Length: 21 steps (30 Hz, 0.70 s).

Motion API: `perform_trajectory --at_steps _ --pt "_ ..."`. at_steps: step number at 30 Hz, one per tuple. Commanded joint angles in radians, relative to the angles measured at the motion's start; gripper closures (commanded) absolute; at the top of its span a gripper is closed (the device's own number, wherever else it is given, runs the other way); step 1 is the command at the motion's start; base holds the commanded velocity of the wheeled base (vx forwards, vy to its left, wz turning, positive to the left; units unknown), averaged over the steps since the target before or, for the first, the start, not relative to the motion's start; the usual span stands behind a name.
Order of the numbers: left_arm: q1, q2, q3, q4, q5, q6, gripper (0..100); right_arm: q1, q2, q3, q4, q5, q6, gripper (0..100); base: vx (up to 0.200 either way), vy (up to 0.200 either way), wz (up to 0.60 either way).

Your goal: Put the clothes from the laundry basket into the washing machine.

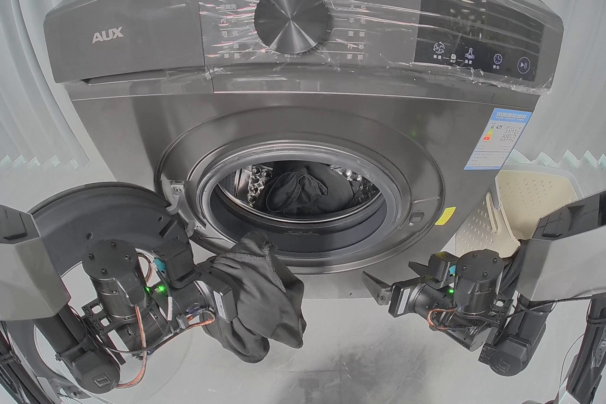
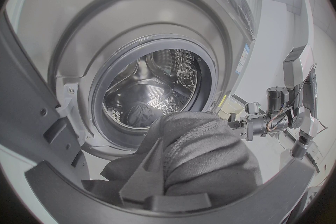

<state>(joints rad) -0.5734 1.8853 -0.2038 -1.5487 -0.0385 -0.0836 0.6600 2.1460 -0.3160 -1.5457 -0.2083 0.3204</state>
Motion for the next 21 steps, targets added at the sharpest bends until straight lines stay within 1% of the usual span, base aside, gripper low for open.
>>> perform_trajectory --at_steps 1,2,4,6,7,8,13,15,16,21 --pt "-0.028 0.005 0.0 -0.001 0.0 -0.001 100 0.007 0.002 0.0 -0.001 0.0 0.0 0 0.0 0.0 0.0" --pt "-0.054 0.006 -0.008 -0.001 0.0 -0.002 100 0.023 0.0 0.001 -0.001 -0.002 0.0 0 0.0 0.0 0.0" --pt "-0.06 0.011 -0.025 0.001 -0.001 -0.015 100 0.032 0.0 0.001 -0.001 -0.002 0.0 0 0.0 0.0 0.0" --pt "-0.063 0.028 -0.049 0.001 -0.004 -0.015 100 0.036 0.0 0.003 -0.001 -0.002 0.0 0 0.0 0.0 0.0" --pt "-0.063 0.055 -0.077 -0.001 -0.001 -0.002 100 0.039 -0.001 0.009 -0.001 -0.002 0.0 0 0.0 0.0 0.0" --pt "-0.063 0.058 -0.08 -0.001 -0.001 -0.001 100 0.041 -0.001 0.011 -0.001 -0.002 0.002 0 0.0 0.0 0.0" --pt "-0.059 0.163 -0.183 0.001 -0.018 0.002 100 0.056 -0.001 0.02 -0.001 -0.002 0.002 0 0.0 0.0 0.0" --pt "-0.054 0.179 -0.206 -0.001 -0.018 0.004 100 0.059 -0.001 0.021 -0.002 -0.002 0.002 0 0.0 0.0 0.0" --pt "-0.051 0.212 -0.249 0.001 -0.018 0.005 100 0.061 0.0 0.021 -0.001 -0.002 0.002 0 0.0 0.0 0.0" --pt "-0.052 0.281 -0.333 -0.001 -0.014 0.002 100 0.061 -0.001 0.02 -0.002 -0.002 0.002 0 0.0 0.0 0.0"
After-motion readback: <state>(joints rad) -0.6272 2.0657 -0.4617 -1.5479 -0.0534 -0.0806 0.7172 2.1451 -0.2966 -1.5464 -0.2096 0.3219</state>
